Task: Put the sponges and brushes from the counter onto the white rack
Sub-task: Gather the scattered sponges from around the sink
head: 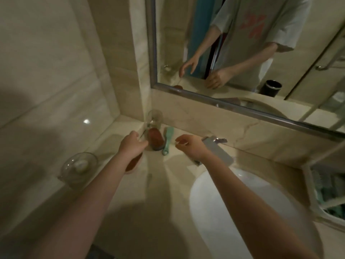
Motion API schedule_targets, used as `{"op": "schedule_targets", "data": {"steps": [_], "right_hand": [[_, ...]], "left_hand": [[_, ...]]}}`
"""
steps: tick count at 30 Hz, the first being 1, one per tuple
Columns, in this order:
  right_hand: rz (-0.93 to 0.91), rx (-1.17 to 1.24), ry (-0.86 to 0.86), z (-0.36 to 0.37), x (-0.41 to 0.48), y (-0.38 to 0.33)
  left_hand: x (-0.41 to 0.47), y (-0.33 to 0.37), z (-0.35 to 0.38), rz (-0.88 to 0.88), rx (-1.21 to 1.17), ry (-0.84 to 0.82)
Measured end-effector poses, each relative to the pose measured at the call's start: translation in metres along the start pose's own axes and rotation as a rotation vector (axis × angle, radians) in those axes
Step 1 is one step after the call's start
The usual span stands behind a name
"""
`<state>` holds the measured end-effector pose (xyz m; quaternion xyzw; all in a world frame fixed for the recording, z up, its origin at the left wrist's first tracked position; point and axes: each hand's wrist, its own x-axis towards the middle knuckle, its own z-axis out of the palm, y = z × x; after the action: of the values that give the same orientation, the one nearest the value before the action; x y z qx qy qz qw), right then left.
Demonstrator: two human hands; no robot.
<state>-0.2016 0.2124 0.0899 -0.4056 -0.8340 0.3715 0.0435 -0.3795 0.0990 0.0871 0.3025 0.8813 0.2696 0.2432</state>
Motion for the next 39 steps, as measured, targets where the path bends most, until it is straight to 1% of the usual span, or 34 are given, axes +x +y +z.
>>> {"op": "schedule_targets", "data": {"steps": [5, 7, 9, 12, 15, 20, 24, 26, 27, 32, 36, 39], "right_hand": [[0.029, -0.109, -0.119, 0.049, 0.046, -0.007], [0.03, -0.197, -0.168, 0.068, 0.066, -0.009], [0.049, -0.311, -0.171, 0.085, 0.085, -0.01], [0.075, -0.441, -0.126, 0.102, 0.105, -0.012], [0.105, -0.554, -0.013, 0.112, 0.117, -0.017], [0.162, -0.558, 0.104, 0.127, 0.135, -0.025], [0.175, -0.539, 0.113, 0.13, 0.142, -0.023], [0.162, -0.483, 0.125, 0.126, 0.141, -0.022], [0.162, -0.417, 0.14, 0.122, 0.139, -0.021], [0.125, -0.003, 0.321, 0.098, 0.112, -0.015], [0.145, 0.162, 0.34, 0.072, 0.082, -0.003], [0.133, 0.261, 0.345, 0.056, 0.059, 0.005]], "left_hand": [[0.014, -0.048, 0.002, -0.025, 0.184, -0.064], [0.021, -0.059, 0.006, -0.022, 0.253, -0.097], [0.027, -0.066, 0.009, -0.023, 0.309, -0.112], [0.033, -0.071, 0.02, 0.008, 0.396, -0.096], [0.035, -0.075, 0.033, 0.018, 0.478, -0.071], [0.037, -0.07, 0.049, -0.024, 0.639, -0.068], [0.041, -0.066, 0.052, -0.061, 0.659, -0.017], [0.043, -0.065, 0.053, -0.078, 0.668, -0.011], [0.043, -0.064, 0.054, -0.084, 0.669, -0.011], [0.041, -0.064, 0.063, -0.072, 0.627, -0.002], [0.035, -0.061, 0.072, -0.113, 0.516, -0.03], [0.031, -0.057, 0.073, -0.121, 0.44, -0.005]]}}
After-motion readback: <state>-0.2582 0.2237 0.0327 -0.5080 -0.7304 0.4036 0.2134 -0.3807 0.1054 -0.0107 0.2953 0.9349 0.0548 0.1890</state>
